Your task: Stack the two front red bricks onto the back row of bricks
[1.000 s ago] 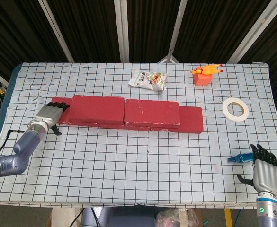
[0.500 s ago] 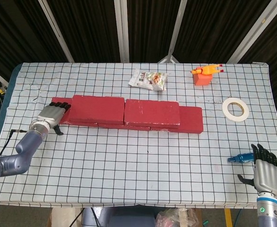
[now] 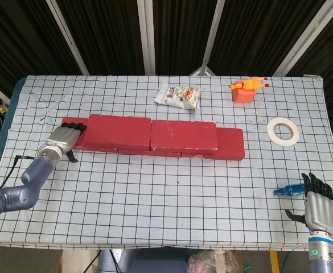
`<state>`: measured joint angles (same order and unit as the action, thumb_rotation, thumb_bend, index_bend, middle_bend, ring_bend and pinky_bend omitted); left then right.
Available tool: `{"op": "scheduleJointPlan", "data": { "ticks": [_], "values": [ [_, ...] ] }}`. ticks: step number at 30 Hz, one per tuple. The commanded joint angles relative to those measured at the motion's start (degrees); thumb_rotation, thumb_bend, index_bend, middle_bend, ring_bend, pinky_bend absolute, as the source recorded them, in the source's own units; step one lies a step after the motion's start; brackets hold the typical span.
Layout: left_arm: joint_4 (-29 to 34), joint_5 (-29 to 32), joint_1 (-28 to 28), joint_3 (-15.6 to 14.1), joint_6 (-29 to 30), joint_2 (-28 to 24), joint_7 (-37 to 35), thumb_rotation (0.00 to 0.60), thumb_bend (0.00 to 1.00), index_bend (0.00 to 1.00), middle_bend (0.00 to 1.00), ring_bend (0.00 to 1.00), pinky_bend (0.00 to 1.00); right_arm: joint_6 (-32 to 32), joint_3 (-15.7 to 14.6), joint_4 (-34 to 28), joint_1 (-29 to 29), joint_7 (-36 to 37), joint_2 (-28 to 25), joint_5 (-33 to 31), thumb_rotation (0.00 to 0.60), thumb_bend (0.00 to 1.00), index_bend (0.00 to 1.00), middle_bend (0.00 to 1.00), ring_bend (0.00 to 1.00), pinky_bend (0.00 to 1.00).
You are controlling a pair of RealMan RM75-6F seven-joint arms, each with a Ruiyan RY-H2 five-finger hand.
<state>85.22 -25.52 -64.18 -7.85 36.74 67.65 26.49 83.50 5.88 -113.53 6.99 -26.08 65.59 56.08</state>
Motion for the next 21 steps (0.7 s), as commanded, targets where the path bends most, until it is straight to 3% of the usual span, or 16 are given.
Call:
{"op": "scheduleJointPlan", "data": {
  "ticks": [1, 8, 14, 18, 21],
  "values": [
    [0.1, 0.1, 0.0, -0.1, 0.1, -0.1, 0.0, 0.6, 0.0, 0.02, 0.0, 0.0, 0.02, 0.0, 0.0, 0.0, 0.0, 0.0, 0.0, 0.0, 0.6, 0.18, 0.05, 0.0, 0.0, 0.0],
    [1.8, -0.2, 0.5, 0.1, 0.9, -2.1, -0.6, 0.6, 0.0, 0.04, 0.0, 0.0, 0.02, 0.1, -0.2, 0.0, 0.1, -0.4, 0.2, 0.1, 0.6, 0.18, 0.05, 0.0, 0.0, 0.0],
    [9.2, -3.1, 3.9, 1.0, 4.5, -8.6, -4.6, 0.6, 0.0, 0.05, 0.0, 0.0, 0.02, -0.2, -0.3, 0.1, 0.3, -0.6, 0.4, 0.1, 0.6, 0.18, 0.05, 0.0, 0.0, 0.0],
    [16.7, -15.0, 13.3, 1.7, 16.3, -11.3, -11.5, 0.6, 0.0, 0.05, 0.0, 0.0, 0.02, -0.4, -0.7, 0.1, 0.4, -0.5, 0.5, 1.3, 0.6, 0.18, 0.05, 0.0, 0.0, 0.0],
    [18.7, -24.9, 20.8, 0.0, 25.4, -10.3, -14.5, 0.6, 0.0, 0.05, 0.0, 0.0, 0.02, -0.5, -1.3, 0.5, 0.4, -0.1, 0.8, 3.4, 0.6, 0.18, 0.05, 0.0, 0.0, 0.0]
  ]
}}
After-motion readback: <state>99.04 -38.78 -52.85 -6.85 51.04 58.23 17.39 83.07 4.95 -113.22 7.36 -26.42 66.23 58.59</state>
